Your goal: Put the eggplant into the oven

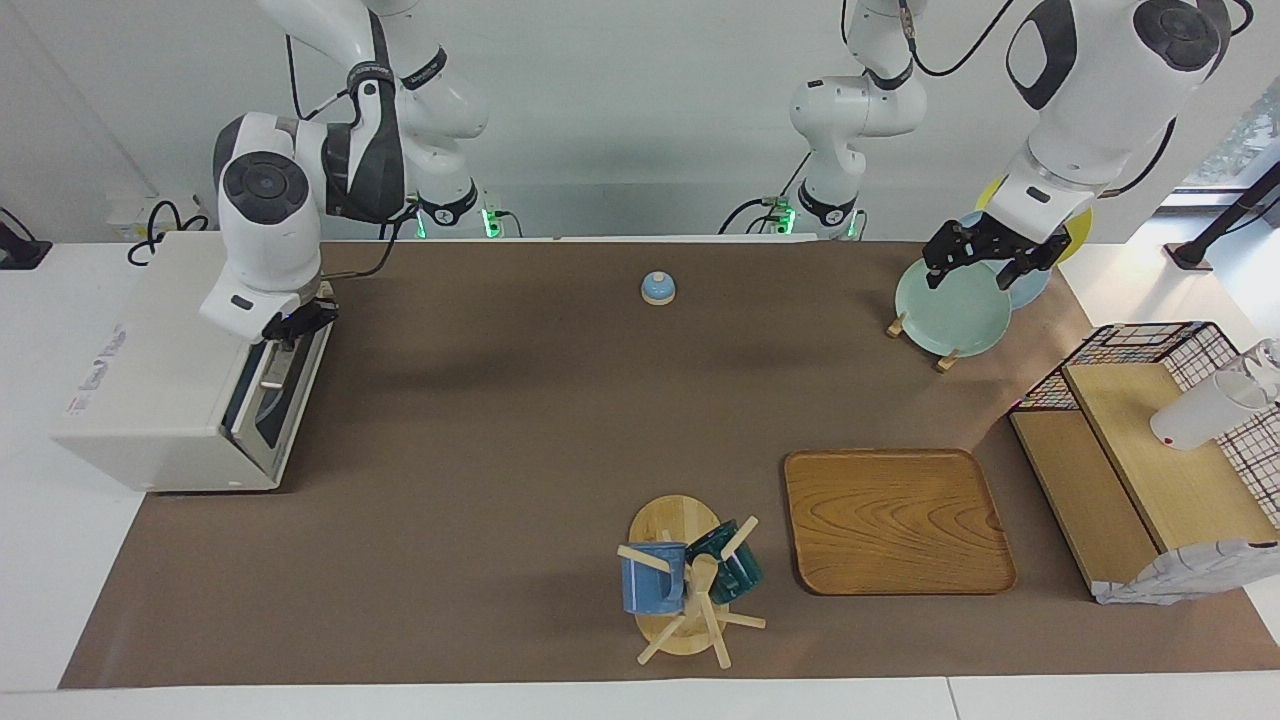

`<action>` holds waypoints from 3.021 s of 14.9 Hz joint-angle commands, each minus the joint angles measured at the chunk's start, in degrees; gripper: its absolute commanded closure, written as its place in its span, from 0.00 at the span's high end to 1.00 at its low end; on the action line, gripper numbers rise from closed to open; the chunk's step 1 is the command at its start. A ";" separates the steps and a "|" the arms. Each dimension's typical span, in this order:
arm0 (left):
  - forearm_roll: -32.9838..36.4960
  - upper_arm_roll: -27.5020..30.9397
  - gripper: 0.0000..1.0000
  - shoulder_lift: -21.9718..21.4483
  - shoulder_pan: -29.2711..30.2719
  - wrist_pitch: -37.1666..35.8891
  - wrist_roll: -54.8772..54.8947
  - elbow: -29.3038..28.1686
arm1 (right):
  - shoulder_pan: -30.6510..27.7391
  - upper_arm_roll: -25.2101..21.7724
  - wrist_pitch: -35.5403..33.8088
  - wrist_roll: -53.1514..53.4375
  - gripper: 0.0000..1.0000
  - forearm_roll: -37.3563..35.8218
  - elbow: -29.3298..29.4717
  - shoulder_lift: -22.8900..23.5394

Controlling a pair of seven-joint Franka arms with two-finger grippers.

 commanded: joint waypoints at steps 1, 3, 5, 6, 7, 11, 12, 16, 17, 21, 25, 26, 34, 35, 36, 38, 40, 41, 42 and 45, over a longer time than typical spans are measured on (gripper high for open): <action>0.18 -0.48 1.00 -0.64 0.62 -0.56 -0.48 -0.28 | -0.46 -0.43 -2.84 -3.14 0.00 4.59 -0.45 -5.04; 0.18 -0.48 1.00 -0.64 0.62 -0.56 -0.48 -0.28 | -0.54 -1.04 -4.68 -2.97 0.07 10.91 2.53 -6.28; 0.18 -0.48 1.00 -0.64 0.62 -0.56 -0.48 -0.28 | -0.98 -1.04 -8.81 -2.27 0.12 15.85 9.10 -4.10; 0.18 -0.48 1.00 -0.64 0.62 -0.56 -0.48 -0.28 | -1.07 -0.96 -12.05 -1.30 0.15 17.52 13.31 -2.17; 0.18 -0.48 1.00 -0.64 0.62 -0.56 -0.48 -0.28 | -1.16 -0.96 -14.86 0.53 0.22 20.50 17.27 -0.59; 0.18 -0.48 1.00 -0.64 0.62 -0.56 -0.48 -0.28 | -1.07 -0.96 -14.90 4.15 0.99 21.40 18.81 0.48; 0.18 -0.48 1.00 -0.64 0.62 -0.56 -0.48 -0.28 | -0.81 -0.96 -14.89 5.55 1.00 21.67 18.81 0.48; 0.18 -0.48 1.00 -0.64 0.62 -0.56 -0.48 -0.28 | 7.07 -8.40 -15.07 9.52 1.00 21.49 17.84 -0.57; 0.18 -0.48 1.00 -0.64 0.62 -0.56 -0.48 -0.28 | 7.89 -8.86 -15.07 9.60 1.00 21.67 17.75 -0.75; 0.18 -0.48 1.00 -0.64 0.62 -0.56 -0.48 -0.28 | 9.47 -10.01 -14.89 11.78 1.00 21.93 16.79 -1.89; 0.18 -0.48 1.00 -0.64 0.62 -0.56 -0.48 -0.28 | 10.53 -10.18 -14.63 15.40 1.00 21.85 16.00 -3.03; 0.18 -0.48 1.00 -0.64 0.62 -0.56 -0.48 -0.28 | 11.40 -10.27 -14.63 15.40 1.00 21.84 15.12 -3.47; 0.18 -0.48 1.00 -0.64 0.62 -0.56 -0.48 -0.28 | 14.66 -14.40 -15.77 15.75 1.00 21.49 13.45 -5.23; 0.18 -0.48 1.00 -0.64 0.62 -0.56 -0.48 -0.28 | 14.66 -14.58 -15.77 15.49 1.00 21.49 13.18 -5.23; 0.18 -0.48 1.00 -0.64 0.62 -0.56 -0.48 -0.28 | 14.57 -14.75 -14.99 15.06 1.00 21.49 13.27 -5.06; 0.18 -0.48 1.00 -0.64 0.62 -0.56 -0.48 -0.28 | 14.14 -15.28 -13.32 15.23 1.00 22.02 13.44 -4.53; 0.18 -0.48 1.00 -0.64 0.62 -0.56 -0.48 -0.28 | 14.31 -15.20 -13.48 15.49 1.00 21.85 13.62 -4.44; 0.18 -0.48 1.00 -0.64 0.62 -0.56 -0.48 -0.28 | 14.31 -15.19 -13.40 15.58 1.00 21.93 13.53 -4.61; 0.18 -0.48 1.00 -0.64 0.62 -0.56 -0.48 -0.28 | 14.40 -15.19 -13.22 15.41 1.00 21.93 13.62 -4.62; 0.18 -0.48 1.00 -0.64 0.62 -0.56 -0.48 -0.28 | 14.22 -15.19 -12.87 15.32 1.00 24.12 14.14 -4.44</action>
